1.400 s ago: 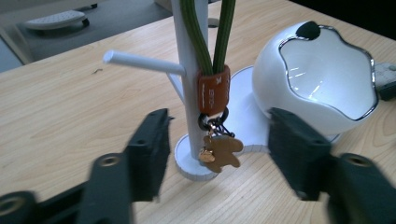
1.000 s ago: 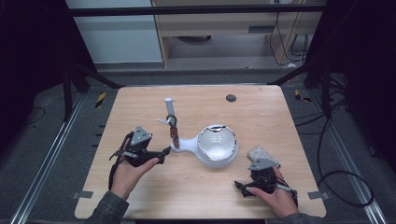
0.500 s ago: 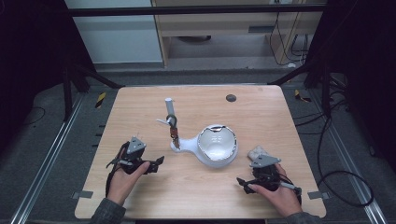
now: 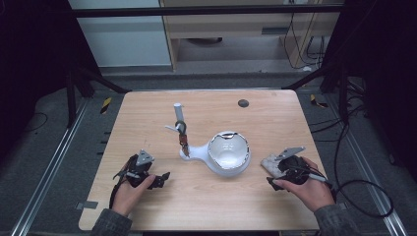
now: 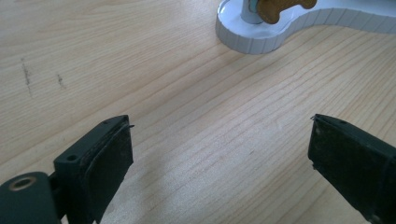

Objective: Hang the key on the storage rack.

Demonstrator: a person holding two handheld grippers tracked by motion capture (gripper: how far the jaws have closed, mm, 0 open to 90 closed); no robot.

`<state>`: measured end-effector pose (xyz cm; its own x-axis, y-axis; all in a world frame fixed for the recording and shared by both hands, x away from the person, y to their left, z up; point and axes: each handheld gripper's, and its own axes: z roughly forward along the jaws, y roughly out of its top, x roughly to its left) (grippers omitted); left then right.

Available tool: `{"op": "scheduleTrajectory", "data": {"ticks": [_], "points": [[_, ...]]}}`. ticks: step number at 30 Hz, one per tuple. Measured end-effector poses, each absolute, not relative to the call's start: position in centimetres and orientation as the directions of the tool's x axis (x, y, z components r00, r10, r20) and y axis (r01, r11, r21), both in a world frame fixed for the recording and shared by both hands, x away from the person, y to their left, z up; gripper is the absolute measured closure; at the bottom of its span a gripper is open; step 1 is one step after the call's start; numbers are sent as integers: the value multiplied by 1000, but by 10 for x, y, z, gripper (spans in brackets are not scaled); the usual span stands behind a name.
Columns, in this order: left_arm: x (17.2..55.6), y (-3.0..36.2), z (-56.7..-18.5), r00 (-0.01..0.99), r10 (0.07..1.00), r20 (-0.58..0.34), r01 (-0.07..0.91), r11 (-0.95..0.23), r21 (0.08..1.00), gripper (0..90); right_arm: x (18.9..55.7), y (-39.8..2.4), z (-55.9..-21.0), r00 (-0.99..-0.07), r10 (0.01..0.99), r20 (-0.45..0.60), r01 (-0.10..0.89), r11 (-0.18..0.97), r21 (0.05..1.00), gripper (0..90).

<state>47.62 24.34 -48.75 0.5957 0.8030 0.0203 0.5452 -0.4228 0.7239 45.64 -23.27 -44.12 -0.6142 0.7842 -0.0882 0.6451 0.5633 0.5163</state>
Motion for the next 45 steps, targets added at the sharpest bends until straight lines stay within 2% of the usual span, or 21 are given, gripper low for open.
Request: {"op": "scheduleTrajectory", "data": {"ticks": [8,18,36,45], "points": [[477,244,-496,593,805,8,564,-422,710,59,472,-245,-431,-595,801,-69,716,567,408,214],[480,244,-500,581,814,12,588,-430,685,56,482,-253,-437,-590,806,-40,751,567,338,229],[482,246,-505,582,813,20,583,-434,687,30,499,-249,-454,-563,827,-4,796,543,266,204],[482,246,-505,584,812,20,579,-433,691,26,501,-254,-463,-551,835,15,810,530,251,221]]}}
